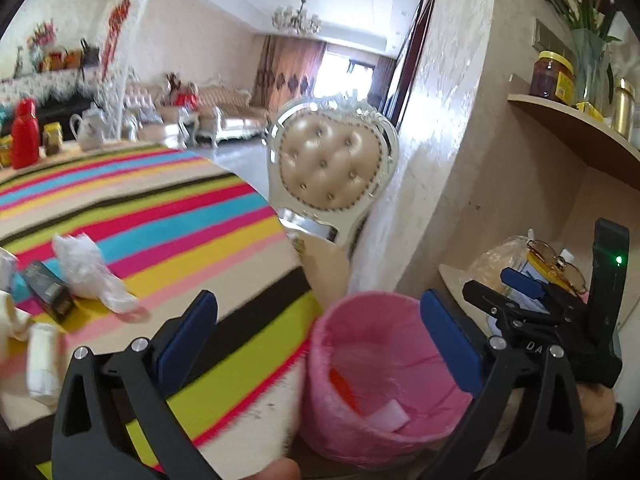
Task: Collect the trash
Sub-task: 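Open the left tool over the wastebasket while the right tool releases the foam block, then move both tools back over the table toward the remaining trash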
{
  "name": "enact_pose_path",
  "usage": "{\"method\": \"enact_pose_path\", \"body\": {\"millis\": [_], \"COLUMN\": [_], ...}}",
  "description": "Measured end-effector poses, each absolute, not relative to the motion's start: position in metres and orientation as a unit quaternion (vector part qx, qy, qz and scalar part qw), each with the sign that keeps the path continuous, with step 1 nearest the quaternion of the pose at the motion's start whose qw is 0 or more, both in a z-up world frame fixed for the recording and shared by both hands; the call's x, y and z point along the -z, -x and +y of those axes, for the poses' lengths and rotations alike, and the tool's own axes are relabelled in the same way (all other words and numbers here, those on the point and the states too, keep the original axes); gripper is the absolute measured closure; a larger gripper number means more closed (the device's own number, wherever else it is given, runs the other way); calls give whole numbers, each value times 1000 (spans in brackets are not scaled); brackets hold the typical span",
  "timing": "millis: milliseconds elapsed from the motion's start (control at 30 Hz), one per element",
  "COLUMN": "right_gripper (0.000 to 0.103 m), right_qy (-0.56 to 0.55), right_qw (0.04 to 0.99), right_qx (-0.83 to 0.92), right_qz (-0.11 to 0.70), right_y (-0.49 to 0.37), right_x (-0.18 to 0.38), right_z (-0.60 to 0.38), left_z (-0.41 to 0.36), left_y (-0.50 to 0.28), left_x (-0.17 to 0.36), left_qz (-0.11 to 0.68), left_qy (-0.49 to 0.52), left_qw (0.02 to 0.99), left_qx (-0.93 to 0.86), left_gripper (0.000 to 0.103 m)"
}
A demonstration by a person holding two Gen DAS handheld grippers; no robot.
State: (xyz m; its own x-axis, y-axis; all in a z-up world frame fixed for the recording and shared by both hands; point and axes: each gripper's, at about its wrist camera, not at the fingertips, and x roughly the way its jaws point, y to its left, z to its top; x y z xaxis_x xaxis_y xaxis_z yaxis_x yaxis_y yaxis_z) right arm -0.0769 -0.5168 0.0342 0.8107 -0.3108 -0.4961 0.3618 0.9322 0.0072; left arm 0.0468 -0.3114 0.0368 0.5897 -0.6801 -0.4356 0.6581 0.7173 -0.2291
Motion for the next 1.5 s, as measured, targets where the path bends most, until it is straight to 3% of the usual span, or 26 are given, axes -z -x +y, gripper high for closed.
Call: {"method": "enact_pose_path", "body": {"millis": [400,1500], "right_gripper": [18,18], "right_qy": [-60,-30], "right_qw": [968,946], "right_qx": [105,-92], "right_qz": [222,310], "right_y": [59,-20], "right_x": [-26,9], "right_z": [-463,-272], "left_z": [-217,81], "left_y": [-33,0], "left_x": [-41,-12], "left_qz": [230,263], "left_qy": [10,98], "left_qw": [936,960], "left_qx": [265,-27], "left_gripper": [5,17]}}
